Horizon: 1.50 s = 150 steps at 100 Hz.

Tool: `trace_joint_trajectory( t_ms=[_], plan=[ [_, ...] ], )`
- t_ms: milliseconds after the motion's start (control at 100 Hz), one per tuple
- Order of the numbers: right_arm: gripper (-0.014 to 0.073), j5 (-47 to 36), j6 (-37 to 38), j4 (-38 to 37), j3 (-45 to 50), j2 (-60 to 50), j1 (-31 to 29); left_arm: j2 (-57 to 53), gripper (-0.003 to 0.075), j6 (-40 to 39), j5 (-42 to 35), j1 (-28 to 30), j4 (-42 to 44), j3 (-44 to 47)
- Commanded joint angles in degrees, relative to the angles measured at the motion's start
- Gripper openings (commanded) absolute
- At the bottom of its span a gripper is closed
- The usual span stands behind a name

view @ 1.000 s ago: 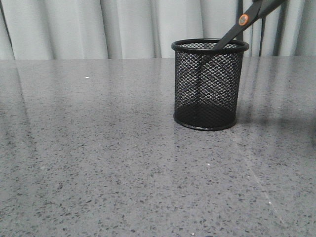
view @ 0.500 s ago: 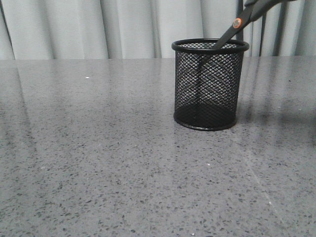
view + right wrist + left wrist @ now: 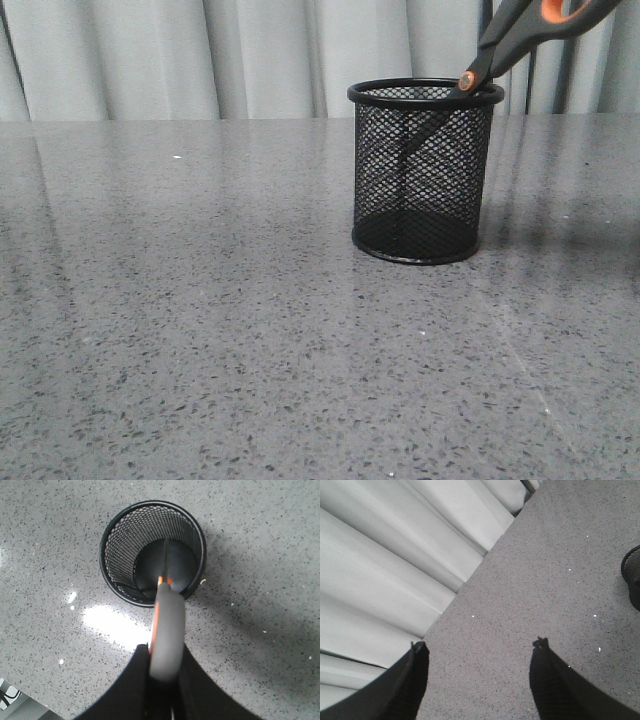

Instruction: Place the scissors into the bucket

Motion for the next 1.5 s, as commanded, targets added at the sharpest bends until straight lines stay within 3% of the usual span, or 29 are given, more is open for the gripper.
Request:
trace_joint_trajectory(
  t_ms=[0, 300, 520, 620, 1100, 1490],
  plan=[
    [-0.0044, 1.8, -0.2, 1.1, -2.0, -1.0, 0.1, -1.0, 0.0403, -0.9, -3.9, 0.0, -0.1, -1.6],
    [-0.0023, 1.8, -0.8, 2.4, -2.0, -1.0, 0.1, -1.0, 0.0403, -0.9, -3.9, 0.0, -0.1, -1.6],
    [0.0209, 1.8, -0.8, 2.9, -2.0, -1.0, 0.1, -1.0, 0.0403, -0.9, -3.9, 0.0, -0.1, -1.6],
    [0.0272, 1.8, -0.8, 2.9, -2.0, -1.0, 0.1, -1.0, 0.0403, -0.9, -3.9, 0.0, -0.1, -1.6],
    [0.0281, 1.7, -0.8, 2.0, -9.5, -1.0, 0.0, -1.0, 0.0403, -0.9, -3.9, 0.0, -0.1, -1.6],
    [0.0279, 1.7, -0.8, -3.0, -15.7, -1.4, 0.0, -1.0, 0.0403, -0.9, -3.9, 0.0, -0.1, -1.6]
  ],
)
